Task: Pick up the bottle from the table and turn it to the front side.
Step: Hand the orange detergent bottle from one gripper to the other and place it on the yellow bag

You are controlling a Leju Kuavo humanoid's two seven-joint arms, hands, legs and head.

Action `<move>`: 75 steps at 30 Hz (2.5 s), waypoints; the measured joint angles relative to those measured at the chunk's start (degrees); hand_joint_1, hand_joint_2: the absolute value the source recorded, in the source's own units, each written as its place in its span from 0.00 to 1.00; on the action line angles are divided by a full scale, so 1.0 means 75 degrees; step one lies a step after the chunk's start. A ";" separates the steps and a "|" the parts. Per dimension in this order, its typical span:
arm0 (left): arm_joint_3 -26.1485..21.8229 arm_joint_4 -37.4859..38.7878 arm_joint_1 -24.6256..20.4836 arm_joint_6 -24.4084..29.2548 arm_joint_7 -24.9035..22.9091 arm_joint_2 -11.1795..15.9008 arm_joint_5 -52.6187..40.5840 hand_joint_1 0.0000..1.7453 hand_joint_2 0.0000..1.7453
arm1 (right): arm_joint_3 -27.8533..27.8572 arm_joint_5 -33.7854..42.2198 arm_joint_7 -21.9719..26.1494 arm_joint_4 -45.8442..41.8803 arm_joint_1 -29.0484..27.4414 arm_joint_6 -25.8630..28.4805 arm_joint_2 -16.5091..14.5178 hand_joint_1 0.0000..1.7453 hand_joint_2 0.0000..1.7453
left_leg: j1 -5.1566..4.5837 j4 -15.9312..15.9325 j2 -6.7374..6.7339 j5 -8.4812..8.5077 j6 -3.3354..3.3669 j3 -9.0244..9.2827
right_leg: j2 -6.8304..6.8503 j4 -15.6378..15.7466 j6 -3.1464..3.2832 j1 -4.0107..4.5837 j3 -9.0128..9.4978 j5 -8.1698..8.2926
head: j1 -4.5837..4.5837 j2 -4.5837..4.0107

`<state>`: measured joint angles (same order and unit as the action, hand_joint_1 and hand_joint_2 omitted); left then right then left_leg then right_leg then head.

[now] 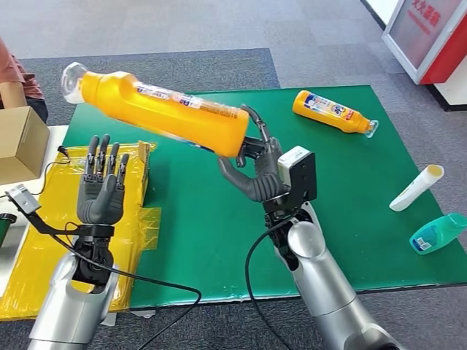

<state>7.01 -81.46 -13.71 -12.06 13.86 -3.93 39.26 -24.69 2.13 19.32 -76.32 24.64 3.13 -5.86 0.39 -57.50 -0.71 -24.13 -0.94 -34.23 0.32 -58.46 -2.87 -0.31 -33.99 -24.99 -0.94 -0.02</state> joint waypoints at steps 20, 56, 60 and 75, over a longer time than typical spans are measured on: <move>0.1445 -0.0067 -0.1098 -0.0361 -0.0694 0.0007 0.1179 0.00 1.00 | -0.0708 -0.0402 0.0333 0.0525 -0.0001 0.0119 -0.0108 1.00 1.00 | 0.0000 0.0000 0.0000 0.0001 0.0000 0.0000 | 0.0000 -0.0002 0.0004 0.0000 0.0000 0.0003 | 0.0001 0.0000; 0.1574 -0.0654 -0.1293 0.0992 0.0182 0.0063 -0.0116 1.00 1.00 | -0.0803 -0.0720 0.0327 0.1375 0.0014 0.0471 -0.0229 0.00 1.00 | 0.0000 0.0000 0.0000 0.0008 -0.0006 -0.0004 | 0.0000 -0.0005 0.0006 0.0000 -0.0005 0.0004 | 0.0000 0.0000; 0.1328 -0.1206 -0.1233 0.1584 0.0595 0.0191 -0.0914 1.00 1.00 | -0.0517 -0.0626 0.0305 0.1442 -0.0014 0.0728 -0.0178 0.00 1.00 | 0.0000 0.0000 0.0000 0.0009 -0.0006 -0.0005 | 0.0000 -0.0006 0.0006 0.0001 -0.0007 0.0004 | 0.0001 0.0000; 0.0890 -0.2379 -0.1024 0.2258 0.1000 0.0494 -0.1810 1.00 1.00 | 0.0192 -0.0561 0.0259 0.1553 -0.0102 0.0965 -0.0020 0.00 1.00 | 0.0000 0.0000 0.0000 0.0012 -0.0006 -0.0006 | 0.0000 -0.0007 0.0010 0.0001 -0.0009 0.0007 | 0.0001 0.0000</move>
<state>13.68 -99.30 -21.39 4.87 21.35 -0.23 25.68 -23.25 -2.08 21.27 -64.67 23.88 10.36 -6.01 0.39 -57.50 -0.71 -24.04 -0.99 -34.28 0.32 -58.52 -2.79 -0.30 -34.06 -24.94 -0.93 -0.02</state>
